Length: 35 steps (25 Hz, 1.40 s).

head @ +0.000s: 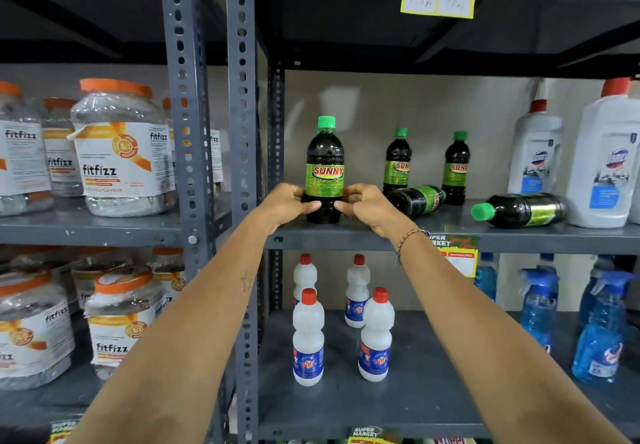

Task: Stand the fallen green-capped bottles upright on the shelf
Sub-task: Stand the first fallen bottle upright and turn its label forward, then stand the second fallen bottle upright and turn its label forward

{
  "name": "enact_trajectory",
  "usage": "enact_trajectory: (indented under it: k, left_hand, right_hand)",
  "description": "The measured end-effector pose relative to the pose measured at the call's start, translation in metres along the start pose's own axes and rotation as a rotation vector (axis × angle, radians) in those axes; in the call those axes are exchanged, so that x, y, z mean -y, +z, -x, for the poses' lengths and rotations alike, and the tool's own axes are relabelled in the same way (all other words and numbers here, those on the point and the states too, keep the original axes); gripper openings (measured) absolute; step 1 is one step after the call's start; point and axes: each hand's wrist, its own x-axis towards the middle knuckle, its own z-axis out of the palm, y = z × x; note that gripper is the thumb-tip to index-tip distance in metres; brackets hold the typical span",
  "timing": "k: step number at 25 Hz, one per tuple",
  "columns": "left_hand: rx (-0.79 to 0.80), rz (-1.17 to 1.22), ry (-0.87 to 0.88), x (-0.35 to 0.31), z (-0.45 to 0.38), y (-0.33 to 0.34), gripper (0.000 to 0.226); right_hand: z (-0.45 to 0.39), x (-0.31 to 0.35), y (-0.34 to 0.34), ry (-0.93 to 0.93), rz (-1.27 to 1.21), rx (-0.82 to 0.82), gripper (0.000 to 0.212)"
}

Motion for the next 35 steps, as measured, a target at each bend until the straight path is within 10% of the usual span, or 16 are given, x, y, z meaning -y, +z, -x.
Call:
enact_trajectory:
  k: [25,30,35]
  left_hand:
    - [-0.079,-0.070,0.036,-0.002,0.040,-0.005,0.057]
    - [-0.607,-0.220,0.405,-0.015,0.063,0.032,0.024]
    - [-0.517,-0.445,0.735,-0.018,0.059,0.099,0.027]
  right_hand:
    - [0.037,0.006,-0.012,-0.044,-0.076,0.115,0.042]
    - [0.031,0.003,-0.028,-0.063,-0.026,-0.340,0.031]
    - [0.022,0.005,-0.079,0.120,0.407,-0.659,0.063]
